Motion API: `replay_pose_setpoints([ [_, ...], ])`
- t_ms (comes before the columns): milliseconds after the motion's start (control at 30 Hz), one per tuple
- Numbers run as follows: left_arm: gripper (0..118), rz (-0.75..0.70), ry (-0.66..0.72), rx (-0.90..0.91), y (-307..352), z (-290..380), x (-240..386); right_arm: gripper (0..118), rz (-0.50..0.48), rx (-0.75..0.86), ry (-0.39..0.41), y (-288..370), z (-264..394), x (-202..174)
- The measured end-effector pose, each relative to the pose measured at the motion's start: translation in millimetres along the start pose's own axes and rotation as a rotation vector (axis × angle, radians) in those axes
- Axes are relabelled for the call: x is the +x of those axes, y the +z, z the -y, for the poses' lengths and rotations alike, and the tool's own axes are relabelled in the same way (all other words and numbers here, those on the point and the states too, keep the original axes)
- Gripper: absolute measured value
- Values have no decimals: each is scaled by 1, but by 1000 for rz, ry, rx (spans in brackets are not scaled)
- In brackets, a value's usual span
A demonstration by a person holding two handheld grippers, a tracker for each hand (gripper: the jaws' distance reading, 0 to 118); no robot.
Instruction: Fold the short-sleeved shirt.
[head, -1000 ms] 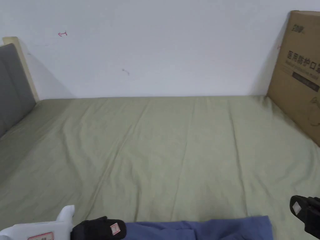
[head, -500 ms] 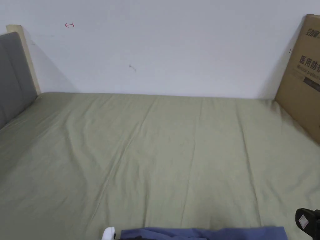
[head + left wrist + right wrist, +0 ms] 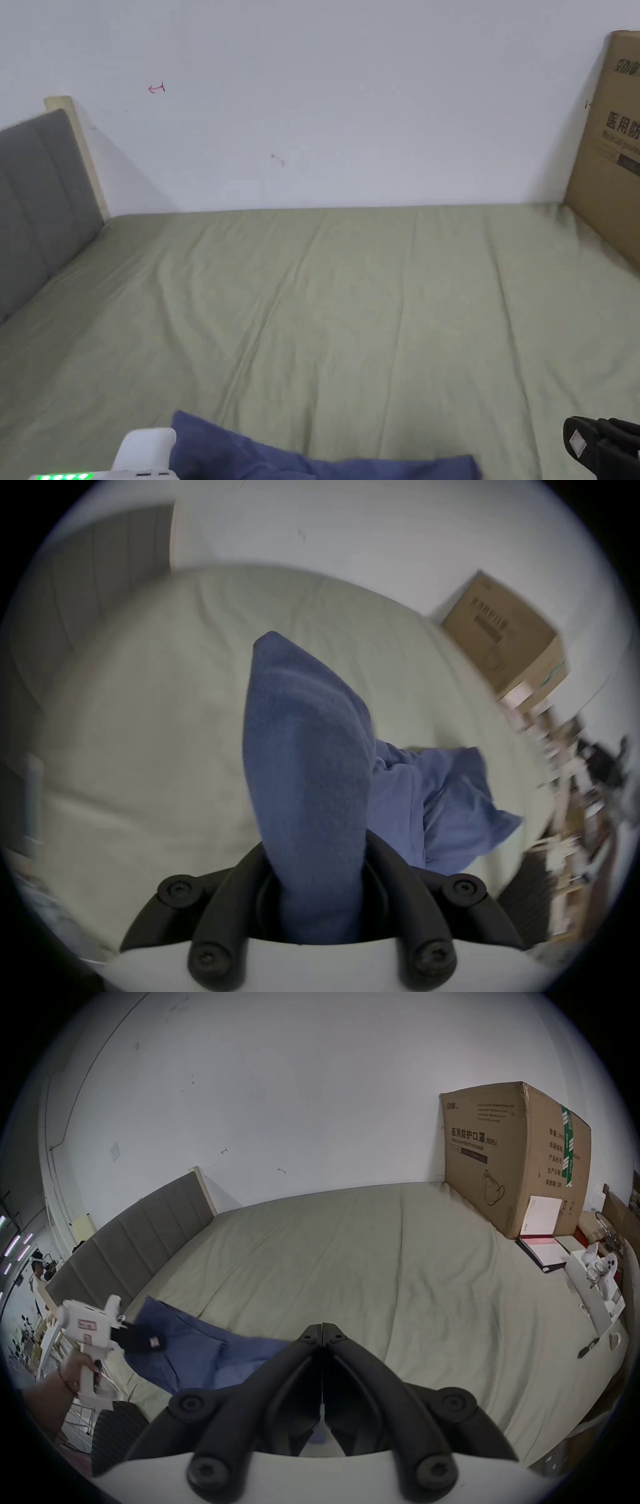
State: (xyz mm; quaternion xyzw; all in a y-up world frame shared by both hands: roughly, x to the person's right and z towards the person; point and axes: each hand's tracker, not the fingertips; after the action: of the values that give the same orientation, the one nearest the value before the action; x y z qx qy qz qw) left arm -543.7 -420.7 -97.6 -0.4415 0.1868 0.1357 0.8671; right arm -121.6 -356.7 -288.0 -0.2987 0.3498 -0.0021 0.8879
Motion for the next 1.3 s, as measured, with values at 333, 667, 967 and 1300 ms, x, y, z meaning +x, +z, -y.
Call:
replay_pose_setpoints([
  [333, 12, 471, 85, -168, -42, -28, 144, 0, -49, 13, -106, 14, 2, 18],
  [667, 112, 725, 212, -282, -96, -19, 195, 0, 11, 13, -177, 44, 0, 59],
  [967, 0, 519, -64, -56, -26, -14, 189, 0, 88, 23, -212, 44, 4, 88],
  [1300, 0, 482, -83, -272, -163, 16, 258, 0, 73, 36, -240, 42, 5, 90],
])
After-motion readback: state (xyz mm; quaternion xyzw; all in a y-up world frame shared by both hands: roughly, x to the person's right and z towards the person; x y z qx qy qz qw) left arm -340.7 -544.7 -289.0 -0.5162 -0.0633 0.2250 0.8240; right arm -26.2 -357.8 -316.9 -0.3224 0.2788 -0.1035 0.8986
